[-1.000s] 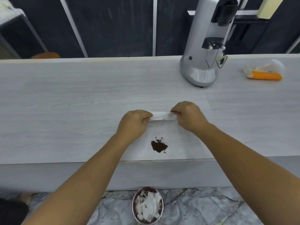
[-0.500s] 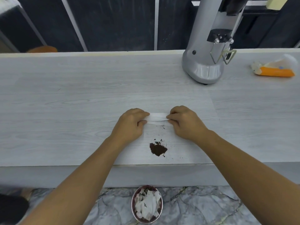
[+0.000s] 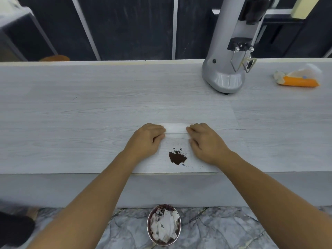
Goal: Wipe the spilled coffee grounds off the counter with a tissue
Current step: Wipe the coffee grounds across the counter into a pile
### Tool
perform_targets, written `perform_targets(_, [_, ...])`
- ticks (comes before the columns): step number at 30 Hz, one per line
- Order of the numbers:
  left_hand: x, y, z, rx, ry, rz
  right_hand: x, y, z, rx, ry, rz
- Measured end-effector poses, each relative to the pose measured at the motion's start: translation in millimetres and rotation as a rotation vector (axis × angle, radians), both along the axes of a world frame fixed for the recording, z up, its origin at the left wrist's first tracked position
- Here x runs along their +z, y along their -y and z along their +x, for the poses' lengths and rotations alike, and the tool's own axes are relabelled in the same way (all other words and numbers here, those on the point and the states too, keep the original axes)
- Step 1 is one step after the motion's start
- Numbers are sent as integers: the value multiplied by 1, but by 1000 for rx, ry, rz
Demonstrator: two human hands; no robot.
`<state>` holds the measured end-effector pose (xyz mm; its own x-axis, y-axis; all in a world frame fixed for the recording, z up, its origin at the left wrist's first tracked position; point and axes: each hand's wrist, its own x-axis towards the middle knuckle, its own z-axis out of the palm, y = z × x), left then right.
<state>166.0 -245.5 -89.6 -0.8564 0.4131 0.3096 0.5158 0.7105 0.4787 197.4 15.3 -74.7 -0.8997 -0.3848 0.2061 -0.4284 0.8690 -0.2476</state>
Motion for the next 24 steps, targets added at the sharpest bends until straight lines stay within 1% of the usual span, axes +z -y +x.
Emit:
perform_targets(4, [-5, 11, 23, -40, 107, -181, -10, 3, 17, -79, 72, 58])
perform_targets(7, [-1, 13, 33, -46, 146, -246, -10, 5, 25, -84, 108, 110])
perform_targets(11, [4, 17, 55, -53, 156, -255, -6, 10, 49, -94, 132, 121])
perform_targets(17, [7, 26, 86, -51, 149, -279, 2, 24, 85, -107, 156, 84])
perform_targets(20, [9, 31, 102, -40, 153, -280, 4, 33, 103, -115, 192, 105])
perform_targets(24, [6, 41, 119, -29, 112, -292, 3, 44, 122, -111, 211, 106])
